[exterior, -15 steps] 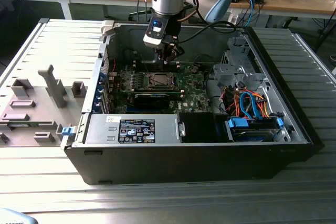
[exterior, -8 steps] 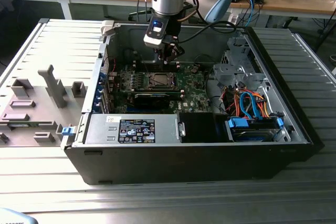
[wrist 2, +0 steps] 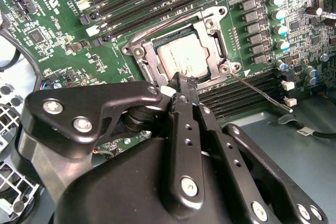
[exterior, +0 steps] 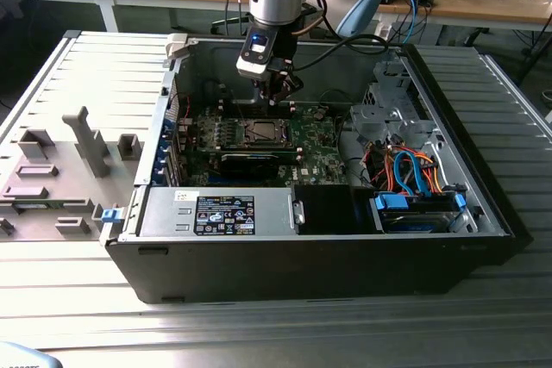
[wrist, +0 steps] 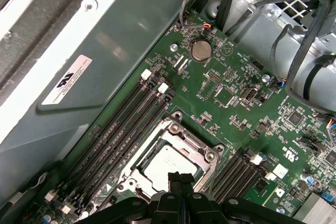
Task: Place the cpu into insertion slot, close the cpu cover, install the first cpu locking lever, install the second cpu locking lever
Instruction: 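Install the first cpu locking lever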
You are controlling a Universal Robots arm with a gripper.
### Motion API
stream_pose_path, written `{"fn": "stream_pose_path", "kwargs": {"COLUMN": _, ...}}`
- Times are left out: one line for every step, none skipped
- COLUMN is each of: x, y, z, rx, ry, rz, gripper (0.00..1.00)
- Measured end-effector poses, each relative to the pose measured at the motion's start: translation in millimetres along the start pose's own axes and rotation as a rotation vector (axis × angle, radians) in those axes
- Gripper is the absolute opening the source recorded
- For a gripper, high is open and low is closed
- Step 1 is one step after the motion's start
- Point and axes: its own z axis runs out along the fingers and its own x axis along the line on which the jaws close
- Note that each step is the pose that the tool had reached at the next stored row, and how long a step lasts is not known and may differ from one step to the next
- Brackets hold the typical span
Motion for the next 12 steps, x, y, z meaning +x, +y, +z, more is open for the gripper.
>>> {"fn": "stream_pose_path", "kwargs": {"x": 0.0, "y": 0.0, "z": 0.0, "rx": 0.0, "ry": 0.0, "rz": 0.0, "gripper": 0.11}}
{"fn": "stream_pose_path", "kwargs": {"x": 0.0, "y": 0.0, "z": 0.0, "rx": 0.0, "ry": 0.0, "rz": -0.001, "gripper": 0.11}}
{"fn": "stream_pose_path", "kwargs": {"x": 0.0, "y": 0.0, "z": 0.0, "rx": 0.0, "ry": 0.0, "rz": -0.001, "gripper": 0.11}}
{"fn": "stream_pose_path", "kwargs": {"x": 0.0, "y": 0.0, "z": 0.0, "rx": 0.0, "ry": 0.0, "rz": -0.002, "gripper": 0.11}}
{"fn": "stream_pose_path", "kwargs": {"x": 0.0, "y": 0.0, "z": 0.0, "rx": -0.0001, "ry": 0.0, "rz": -0.002, "gripper": 0.11}}
{"fn": "stream_pose_path", "kwargs": {"x": 0.0, "y": 0.0, "z": 0.0, "rx": -0.0001, "ry": -0.0001, "rz": -0.002, "gripper": 0.11}}
{"fn": "stream_pose_path", "kwargs": {"x": 0.0, "y": 0.0, "z": 0.0, "rx": -0.0001, "ry": 0.0, "rz": -0.003, "gripper": 0.11}}
{"fn": "stream_pose_path", "kwargs": {"x": 0.0, "y": 0.0, "z": 0.0, "rx": -0.0001, "ry": 0.0, "rz": -0.004, "gripper": 0.11}}
{"fn": "stream_pose_path", "kwargs": {"x": 0.0, "y": 0.0, "z": 0.0, "rx": -0.0001, "ry": -0.0001, "rz": -0.004, "gripper": 0.11}}
{"fn": "stream_pose_path", "kwargs": {"x": 0.0, "y": 0.0, "z": 0.0, "rx": -0.0001, "ry": 0.0, "rz": -0.005, "gripper": 0.11}}
{"fn": "stream_pose_path", "kwargs": {"x": 0.0, "y": 0.0, "z": 0.0, "rx": -0.0002, "ry": 0.0, "rz": -0.005, "gripper": 0.11}}
{"fn": "stream_pose_path", "kwargs": {"x": 0.0, "y": 0.0, "z": 0.0, "rx": -0.0001, "ry": -0.0001, "rz": -0.005, "gripper": 0.11}}
